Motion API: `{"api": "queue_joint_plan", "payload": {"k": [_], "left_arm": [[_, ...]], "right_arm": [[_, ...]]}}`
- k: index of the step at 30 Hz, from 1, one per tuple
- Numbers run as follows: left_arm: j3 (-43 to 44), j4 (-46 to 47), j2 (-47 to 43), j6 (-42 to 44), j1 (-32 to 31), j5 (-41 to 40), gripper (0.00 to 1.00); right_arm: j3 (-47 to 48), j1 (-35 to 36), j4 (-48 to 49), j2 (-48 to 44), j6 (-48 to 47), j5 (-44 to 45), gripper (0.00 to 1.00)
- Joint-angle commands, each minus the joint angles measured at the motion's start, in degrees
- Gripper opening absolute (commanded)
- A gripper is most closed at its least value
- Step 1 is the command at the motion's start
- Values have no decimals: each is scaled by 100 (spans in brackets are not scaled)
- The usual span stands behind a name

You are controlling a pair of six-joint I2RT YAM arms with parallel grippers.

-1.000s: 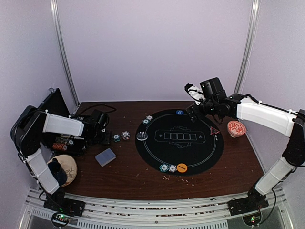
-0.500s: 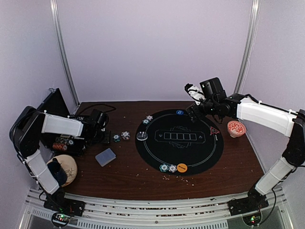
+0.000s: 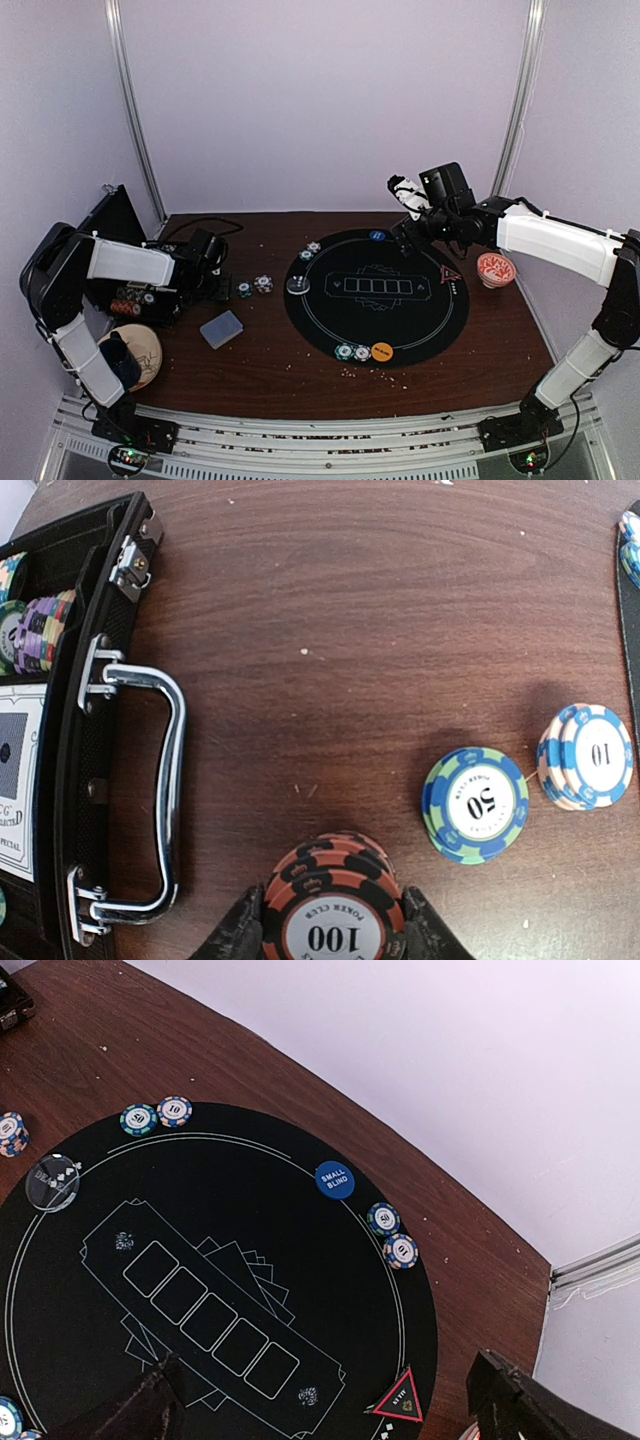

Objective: Distribute texas hold em gaming equipment
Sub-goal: Pick up the pile of poker chips from the pile of poker chips.

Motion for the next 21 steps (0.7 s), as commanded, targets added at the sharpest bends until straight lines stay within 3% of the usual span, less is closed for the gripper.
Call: {"api": "queue_joint_plan", "payload": {"k": [1, 7, 21], "left_arm": [[-31, 172, -105, 47, 17, -77, 42], [-68, 148, -275, 46, 21, -48, 35], [162, -64, -791, 147, -396, -61, 35]], "right_arm": [[-31, 5, 87, -72, 3, 79, 100], [-27, 0, 87, -71, 4, 79, 100], [-28, -5, 108, -132, 46, 138, 100]]}}
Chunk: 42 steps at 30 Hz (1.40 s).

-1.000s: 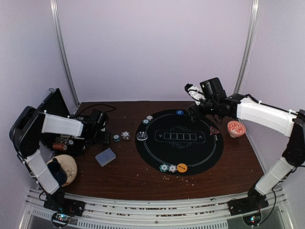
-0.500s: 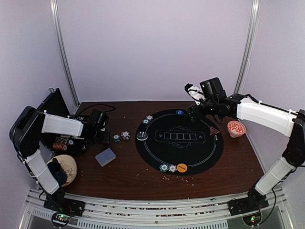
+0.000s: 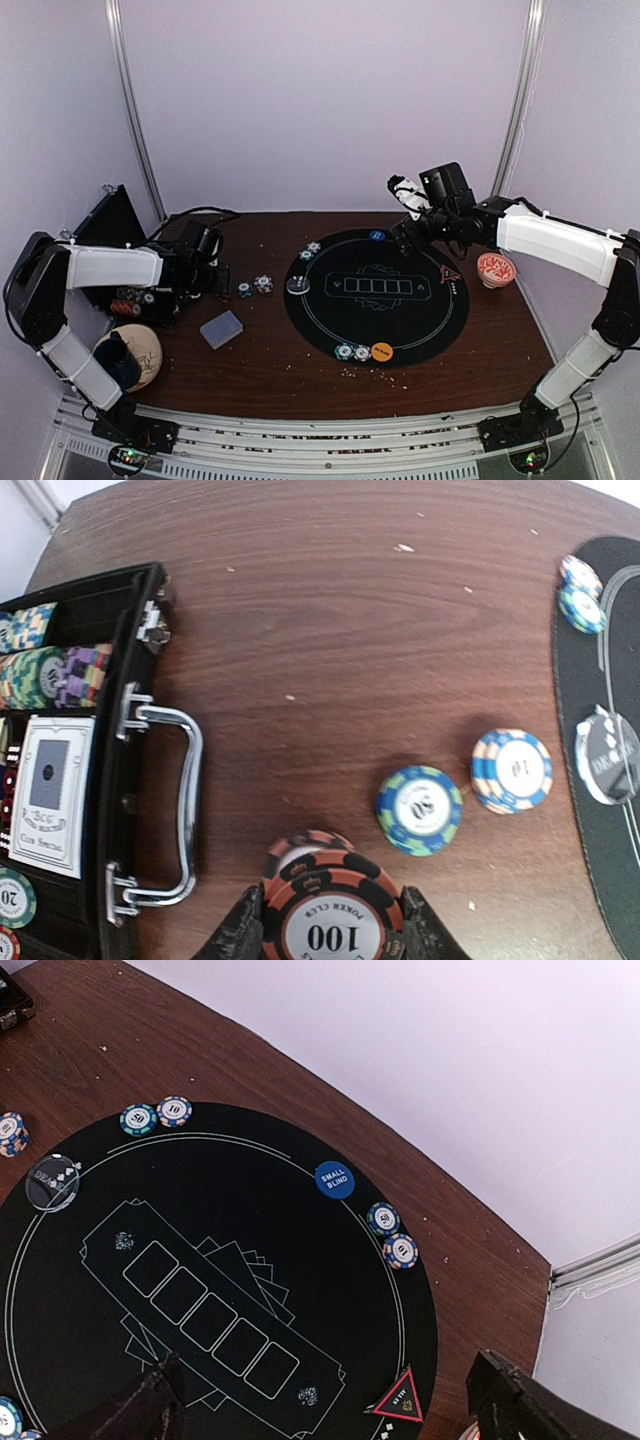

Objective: Distribute texas hold em gaming equipment
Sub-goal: Pick up the pile of poker chips from the pile of poker chips, then place the poker chips pile on the poker table mat.

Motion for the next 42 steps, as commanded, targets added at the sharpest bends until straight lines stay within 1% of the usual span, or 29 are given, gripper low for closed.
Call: {"api": "queue_joint_plan", "payload": {"k": [1, 5, 9, 17, 22, 26, 29, 36, 38, 40, 42], "left_arm": [[299, 4, -19, 105, -370, -58, 35], [832, -110, 348, 115, -999, -180, 35], [1505, -149, 997, 123, -1628, -198, 35], [3287, -181, 2847, 234, -2569, 16, 35], [4244, -237, 3686, 266, -2830, 197, 35], [4710, -276, 4144, 248, -2904, 337, 35], [4838, -290, 4360, 246, -2927, 343, 36], [4984, -419, 4584, 285, -2936, 337, 47], [4985, -437, 4591, 290, -2936, 329, 56], [4978, -454, 4553, 298, -2936, 305, 69], [4971, -474, 4469, 299, -2936, 254, 79]], "right_arm": [[-28, -3, 112, -143, 46, 163, 100], [-27, -56, 139, -216, 77, 238, 100], [-28, -235, 186, -336, 129, 258, 100], [-115, -757, 383, -667, 358, 278, 100], [-158, -858, 448, -767, 379, 215, 100], [-160, -861, 446, -762, 381, 186, 100], [-166, -857, 455, -769, 378, 164, 100], [-172, -862, 465, -796, 361, 92, 100], [-177, -860, 456, -787, 343, 46, 100], [-167, -860, 427, -758, 335, -2, 100], [-160, -862, 389, -728, 315, -57, 100]]}}
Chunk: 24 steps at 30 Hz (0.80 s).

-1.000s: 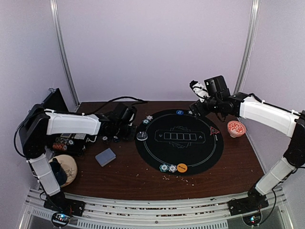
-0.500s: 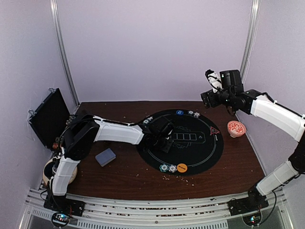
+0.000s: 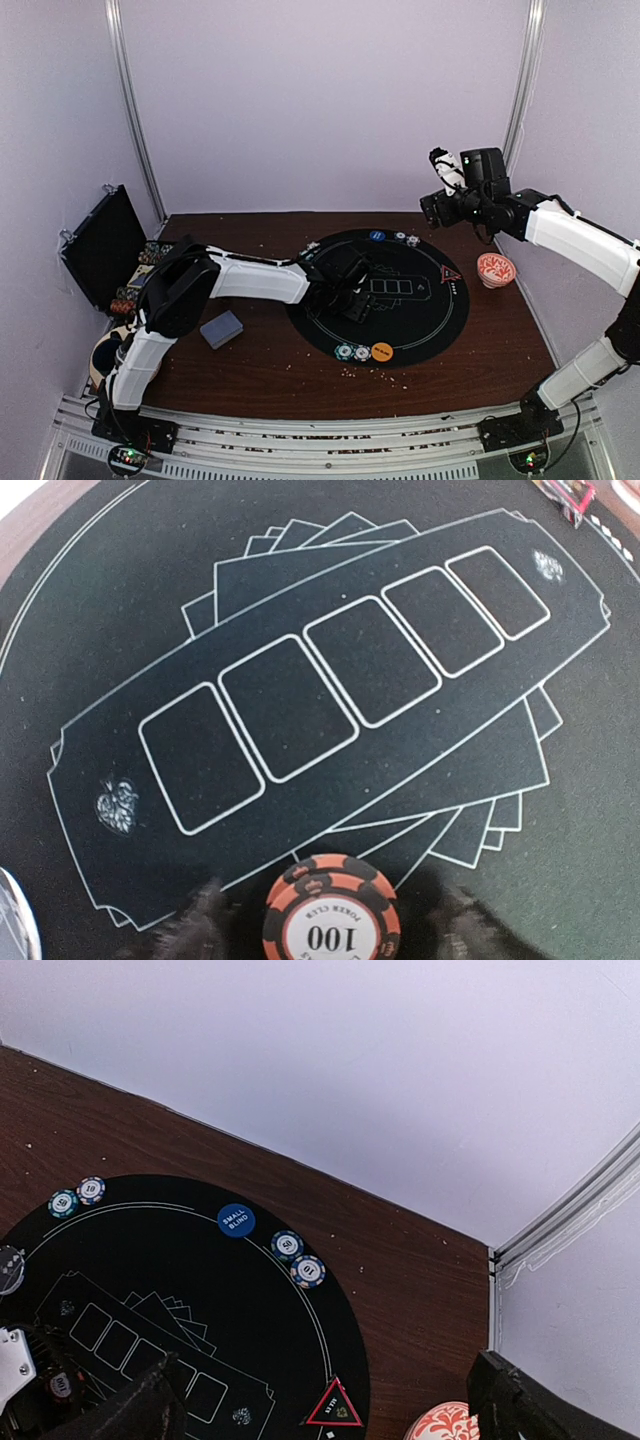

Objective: Distribute texas hold em gaming equipment
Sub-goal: Place the poker chips pile on the poker table mat, then pick up the pile of poker chips from the poker table mat.

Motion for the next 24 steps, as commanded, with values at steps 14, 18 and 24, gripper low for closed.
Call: {"api": "queue_joint_plan", "payload": {"k": [14, 18, 24], "left_arm": [[-564, -550, -1985, 94, 15, -1384, 98], [-1180, -777, -2781, -68, 104, -2108, 98], [-2634, -695, -3723, -674, 603, -2569, 98]], "right_arm": [[90, 512, -422, 743, -339, -962, 100], [145, 655, -592, 1113, -422, -1388, 100], [297, 1001, -830, 1619, -458, -1613, 100]]}}
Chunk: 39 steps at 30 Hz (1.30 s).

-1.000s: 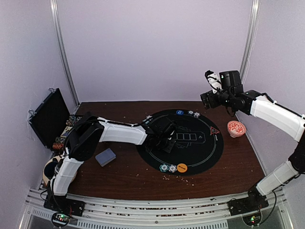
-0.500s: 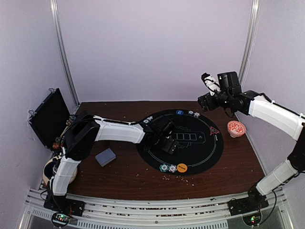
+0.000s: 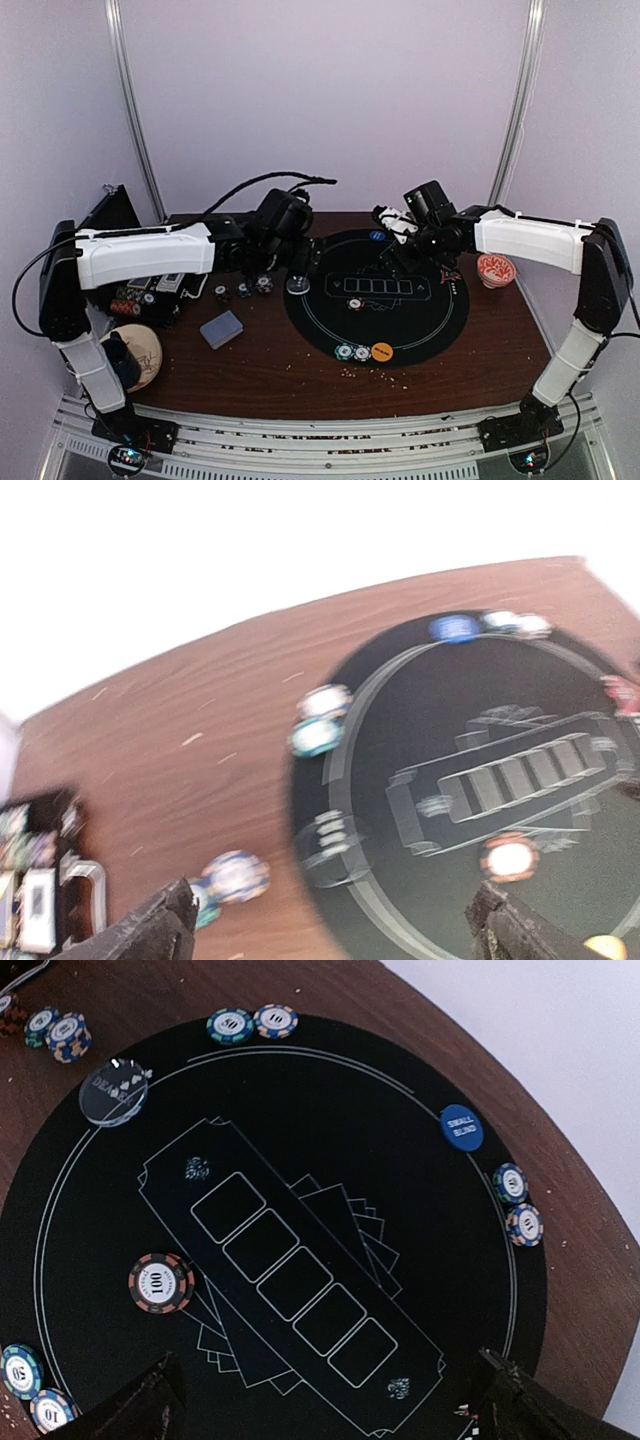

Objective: Distribute texas hold em gaming equipment
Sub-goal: Pick up the pile of poker chips from the poker table mat.

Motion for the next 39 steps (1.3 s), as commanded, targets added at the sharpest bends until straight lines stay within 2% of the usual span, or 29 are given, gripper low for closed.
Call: {"api": "queue_joint_plan", "payload": {"k": [1, 11, 21, 30, 39], "left_arm": [[-982, -136, -370, -518, 380, -707, 98], [-2019, -66, -547, -681, 445, -1393, 98], [-3400, 1446, -1540, -604, 590, -1066, 98], [-3580, 1662, -1732, -430, 617, -928, 98], [-3568, 1635, -1669, -406, 618, -962, 98]], "right_arm": [[251, 255, -236, 306, -45, -296, 100], [737, 856, -713, 1348, -25, -459, 100], [1484, 960, -1017, 2150, 347, -597, 100], [1795, 752, -1000, 2677, 564, -435, 100], [1664, 643, -1184, 2814, 528, -900, 94]]}}
